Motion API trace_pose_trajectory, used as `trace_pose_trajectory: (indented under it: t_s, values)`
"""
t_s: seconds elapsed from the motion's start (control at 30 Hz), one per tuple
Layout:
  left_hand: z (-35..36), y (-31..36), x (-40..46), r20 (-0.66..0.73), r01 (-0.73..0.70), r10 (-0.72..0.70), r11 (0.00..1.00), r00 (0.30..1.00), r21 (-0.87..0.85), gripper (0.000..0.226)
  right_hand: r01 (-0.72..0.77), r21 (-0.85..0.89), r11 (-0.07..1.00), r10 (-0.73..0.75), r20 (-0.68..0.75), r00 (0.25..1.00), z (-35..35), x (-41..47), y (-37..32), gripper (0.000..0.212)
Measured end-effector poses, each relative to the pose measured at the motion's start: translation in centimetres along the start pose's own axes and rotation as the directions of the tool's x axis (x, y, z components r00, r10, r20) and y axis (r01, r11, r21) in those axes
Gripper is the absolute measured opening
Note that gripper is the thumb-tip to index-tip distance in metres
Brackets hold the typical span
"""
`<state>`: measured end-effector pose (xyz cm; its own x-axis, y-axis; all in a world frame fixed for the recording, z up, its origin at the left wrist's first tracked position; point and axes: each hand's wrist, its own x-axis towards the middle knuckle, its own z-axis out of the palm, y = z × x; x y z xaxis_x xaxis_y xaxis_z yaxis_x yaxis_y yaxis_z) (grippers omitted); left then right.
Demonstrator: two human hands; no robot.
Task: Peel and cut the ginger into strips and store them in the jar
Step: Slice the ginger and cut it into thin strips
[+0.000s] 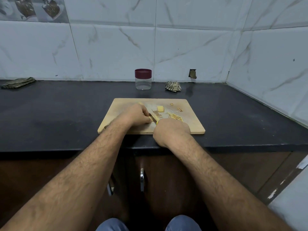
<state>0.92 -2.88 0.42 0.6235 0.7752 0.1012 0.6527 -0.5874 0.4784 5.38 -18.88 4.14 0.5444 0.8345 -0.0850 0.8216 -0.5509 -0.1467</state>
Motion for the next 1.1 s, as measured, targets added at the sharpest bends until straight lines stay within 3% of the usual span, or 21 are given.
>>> trace_pose_trajectory:
  t_s: [0.27,1.1]
  values:
    - [-0.4,0.2,0.1,0.014,0.010,-0.010,1.000,1.000,-0.013,0.007,-0.032,0.045,0.998,0.033,-0.006,0.999,0.0,0.5,0.4,0.031]
    - [-0.3,0.1,0.1,0.011,0.027,-0.027,0.999,1.000,-0.047,0.010,-0.031,-0.017,0.999,0.032,0.051,0.998,0.9,-1.2,1.1,0.027]
